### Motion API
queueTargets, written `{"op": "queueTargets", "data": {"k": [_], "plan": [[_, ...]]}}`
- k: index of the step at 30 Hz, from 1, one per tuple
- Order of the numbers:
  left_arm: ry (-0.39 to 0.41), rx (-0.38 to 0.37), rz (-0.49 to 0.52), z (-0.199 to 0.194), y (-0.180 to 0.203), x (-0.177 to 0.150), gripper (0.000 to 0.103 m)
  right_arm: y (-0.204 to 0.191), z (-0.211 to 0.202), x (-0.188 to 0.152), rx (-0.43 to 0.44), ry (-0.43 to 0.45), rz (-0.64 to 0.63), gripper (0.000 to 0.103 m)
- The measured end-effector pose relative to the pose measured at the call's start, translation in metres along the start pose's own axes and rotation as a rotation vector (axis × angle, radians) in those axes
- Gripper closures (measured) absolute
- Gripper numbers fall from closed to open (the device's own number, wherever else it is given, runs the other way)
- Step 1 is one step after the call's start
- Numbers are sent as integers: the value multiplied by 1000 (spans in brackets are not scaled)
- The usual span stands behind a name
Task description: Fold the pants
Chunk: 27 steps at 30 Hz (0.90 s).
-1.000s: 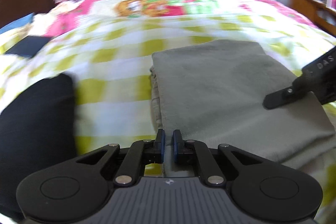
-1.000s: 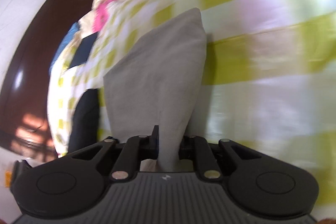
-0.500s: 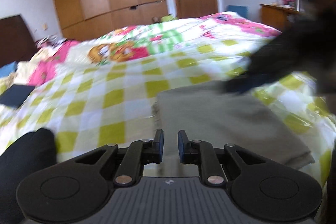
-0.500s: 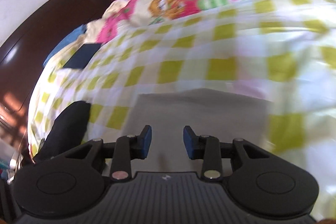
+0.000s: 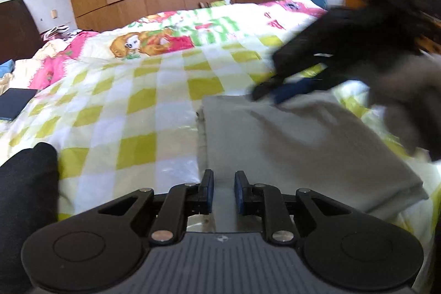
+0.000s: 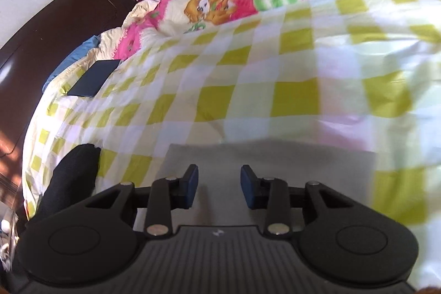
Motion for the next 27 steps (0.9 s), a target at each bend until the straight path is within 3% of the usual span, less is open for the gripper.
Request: {"op": "queueTargets", "data": {"k": [1, 7, 11, 17, 19, 22, 27], "plan": [[5, 2, -1, 0, -1, 2, 70, 3, -12, -7, -19, 6, -9, 60], [-41, 34, 36, 19, 0, -5, 68, 8, -62, -62, -31, -30, 42, 60], [-49, 47, 41, 22, 1, -10, 65, 6, -66, -95, -67, -83, 1, 56], [-3, 38, -1, -13, -5, -1, 65, 13, -90, -74, -34, 34, 99, 53], [-12, 15, -36, -15, -6, -4, 65, 18, -81, -77, -48, 2, 110, 51], [-58, 23, -9, -2, 2, -19, 64, 23, -57, -84, -65, -39, 106, 50], [-80, 13, 17, 9, 13, -19, 64, 27, -36, -75, -89, -41, 92, 51]]}}
Point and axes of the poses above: each gripper's, at about its wrist camera, not at the fingertips, and z roughly the way its jaws point, y to its right, x to its top, the point moved 9 cm from there along z, roughly the way its jaws point, and after that the axes turned 3 degrees about x, right-handed, at the moved point
